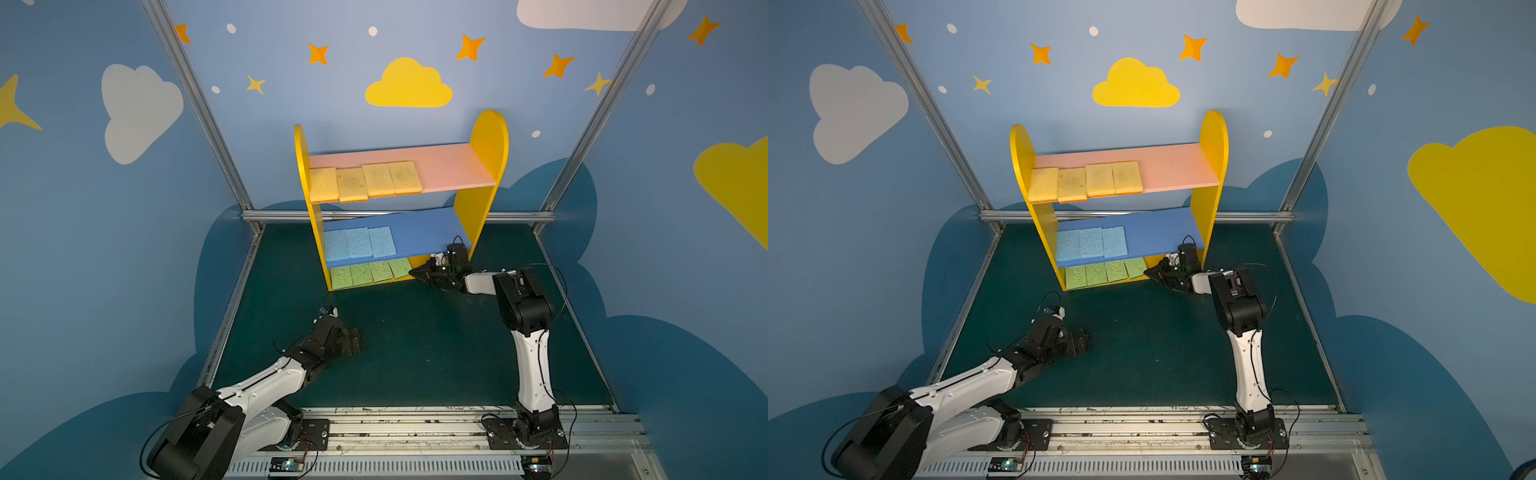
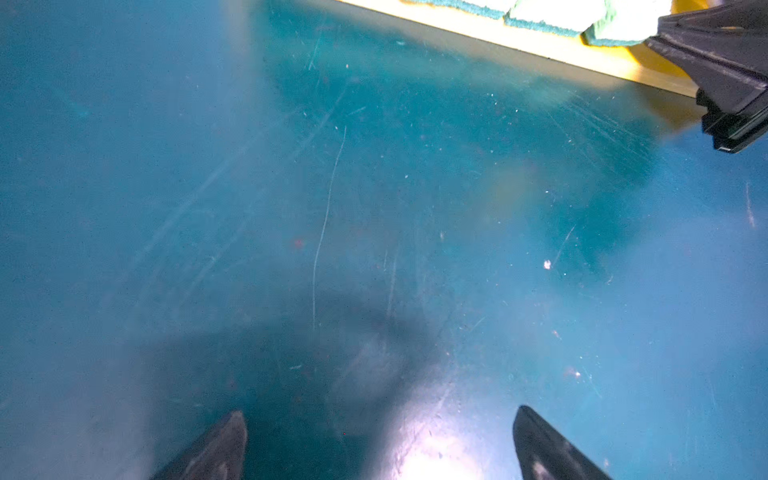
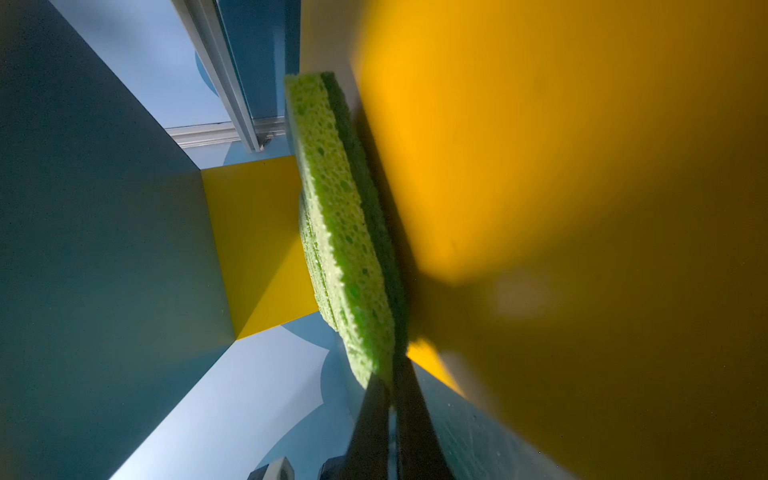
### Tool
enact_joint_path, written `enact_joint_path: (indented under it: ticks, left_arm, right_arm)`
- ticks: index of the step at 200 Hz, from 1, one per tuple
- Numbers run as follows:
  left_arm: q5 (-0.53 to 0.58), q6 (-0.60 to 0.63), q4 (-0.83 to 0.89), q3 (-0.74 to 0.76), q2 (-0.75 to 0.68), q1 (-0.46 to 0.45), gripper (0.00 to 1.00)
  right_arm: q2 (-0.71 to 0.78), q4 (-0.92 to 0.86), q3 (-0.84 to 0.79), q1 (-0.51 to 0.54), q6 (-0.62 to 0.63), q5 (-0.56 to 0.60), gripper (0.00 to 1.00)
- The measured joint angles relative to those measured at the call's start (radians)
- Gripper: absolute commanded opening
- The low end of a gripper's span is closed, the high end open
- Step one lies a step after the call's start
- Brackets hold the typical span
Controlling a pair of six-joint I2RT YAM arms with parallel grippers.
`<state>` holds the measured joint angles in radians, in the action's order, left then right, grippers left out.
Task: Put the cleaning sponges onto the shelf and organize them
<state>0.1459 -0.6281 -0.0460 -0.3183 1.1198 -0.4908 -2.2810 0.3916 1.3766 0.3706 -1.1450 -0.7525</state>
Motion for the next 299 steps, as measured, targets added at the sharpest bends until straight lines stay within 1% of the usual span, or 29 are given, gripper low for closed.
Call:
enact_joint_path:
  ticks: [11,34,50,91,121,139,149,169,189,200,218,232,248,268,299]
  left_arm:
    - [0.000,0.000,0.000,0.000,-0.001,0.000,0.99]
    - [0.000,0.000,0.002,0.000,-0.010,0.000,0.99]
    - [0.000,0.000,0.006,0.000,-0.024,0.000,1.00]
    - [0.001,0.003,0.040,-0.021,-0.060,0.000,1.00]
    - [0.008,0.011,0.094,-0.063,-0.105,0.000,1.00]
    - [0.021,0.015,0.131,-0.080,-0.156,0.000,1.00]
    - [0.031,0.015,0.151,-0.084,-0.193,0.000,1.00]
    - [0.050,0.015,0.209,-0.097,-0.280,0.001,1.00]
    - [0.087,0.018,0.286,-0.129,-0.380,0.002,1.00]
    - [0.121,0.020,0.325,-0.153,-0.426,0.002,1.00]
    - [0.183,0.037,0.366,-0.190,-0.482,0.005,1.00]
    - [0.220,0.058,0.377,-0.207,-0.497,0.007,1.00]
    - [0.250,0.090,0.388,-0.228,-0.483,0.012,1.00]
    - [0.257,0.159,0.397,-0.283,-0.429,0.015,1.00]
    - [0.261,0.264,0.391,-0.388,-0.336,0.025,1.00]
  right_arm:
    - [0.000,0.000,0.000,0.005,-0.001,0.001,0.10]
    - [0.002,0.019,-0.020,0.005,0.002,0.001,0.28]
    - [0.011,0.048,-0.051,0.005,0.001,-0.009,0.35]
    - [0.074,0.054,-0.140,0.005,0.010,-0.008,0.42]
    - [0.161,0.043,-0.197,0.000,0.052,-0.008,0.45]
    - [0.249,0.032,-0.246,-0.003,0.089,-0.007,0.46]
    - [0.294,-0.005,-0.282,-0.003,0.094,-0.013,0.46]
    - [0.405,-0.027,-0.383,-0.003,0.161,-0.002,0.46]
    - [0.562,-0.091,-0.467,-0.004,0.244,0.029,0.49]
    - [0.661,-0.150,-0.499,-0.006,0.299,0.069,0.53]
    - [0.826,-0.246,-0.539,-0.013,0.387,0.159,0.65]
    - [0.949,-0.319,-0.564,-0.023,0.440,0.249,0.70]
    - [1.068,-0.385,-0.584,-0.031,0.487,0.359,0.79]
    - [1.181,-0.410,-0.631,-0.036,0.533,0.515,0.81]
    - [1.301,-0.375,-0.785,-0.037,0.623,0.783,0.82]
